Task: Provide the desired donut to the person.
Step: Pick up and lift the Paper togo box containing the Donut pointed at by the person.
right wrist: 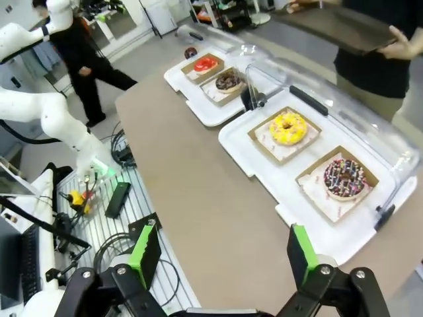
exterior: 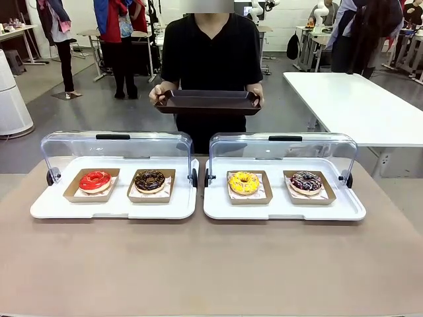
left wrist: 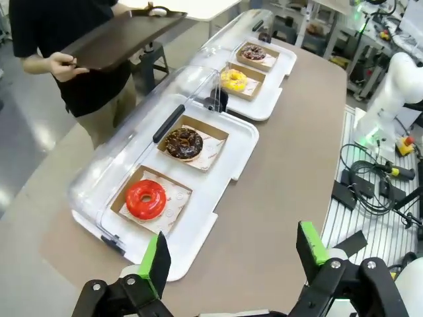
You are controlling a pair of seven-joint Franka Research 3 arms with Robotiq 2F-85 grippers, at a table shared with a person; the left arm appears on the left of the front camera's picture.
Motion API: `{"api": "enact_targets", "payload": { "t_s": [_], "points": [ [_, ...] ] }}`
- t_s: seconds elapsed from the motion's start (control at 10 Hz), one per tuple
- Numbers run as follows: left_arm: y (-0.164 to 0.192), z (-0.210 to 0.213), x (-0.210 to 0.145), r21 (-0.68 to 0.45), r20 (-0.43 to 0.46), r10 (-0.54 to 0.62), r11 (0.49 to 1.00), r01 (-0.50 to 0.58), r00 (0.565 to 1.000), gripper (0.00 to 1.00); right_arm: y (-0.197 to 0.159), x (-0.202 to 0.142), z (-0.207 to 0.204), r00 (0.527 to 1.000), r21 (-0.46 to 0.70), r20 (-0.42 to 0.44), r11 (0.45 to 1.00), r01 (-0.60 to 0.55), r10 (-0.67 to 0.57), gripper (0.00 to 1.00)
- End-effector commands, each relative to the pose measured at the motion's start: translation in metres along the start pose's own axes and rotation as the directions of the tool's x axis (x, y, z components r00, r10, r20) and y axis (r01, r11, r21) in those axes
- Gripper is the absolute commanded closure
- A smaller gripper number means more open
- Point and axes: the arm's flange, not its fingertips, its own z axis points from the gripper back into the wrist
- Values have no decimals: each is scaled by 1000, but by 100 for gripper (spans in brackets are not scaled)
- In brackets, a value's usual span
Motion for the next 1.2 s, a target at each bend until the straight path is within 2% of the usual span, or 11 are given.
{"api": "enact_targets", "payload": {
  "t_s": [0.0, 0.2, 0.3, 1.1],
  "points": [
    [-10, -8, -1, 38, -16, -1, 999, 1, 1000, 0, 4, 4, 7, 1000, -14, 12, 1000, -15, 15, 0],
    [-15, -7, 0, 13, -41, 19, 1000, -18, 999, 0, 13, 12, 3, 999, -19, -6, 999, -37, 37, 0],
    [-9, -1, 2, 12, -5, -13, 1000, 13, 1000, 0, 4, 3, 8, 1000, -19, 6, 1000, -2, 2, 0],
    [-9, -2, 2, 9, -10, -11, 1000, 11, 1000, 0, 4, 3, 8, 1000, -19, 6, 1000, -2, 2, 0]
  ]
}}
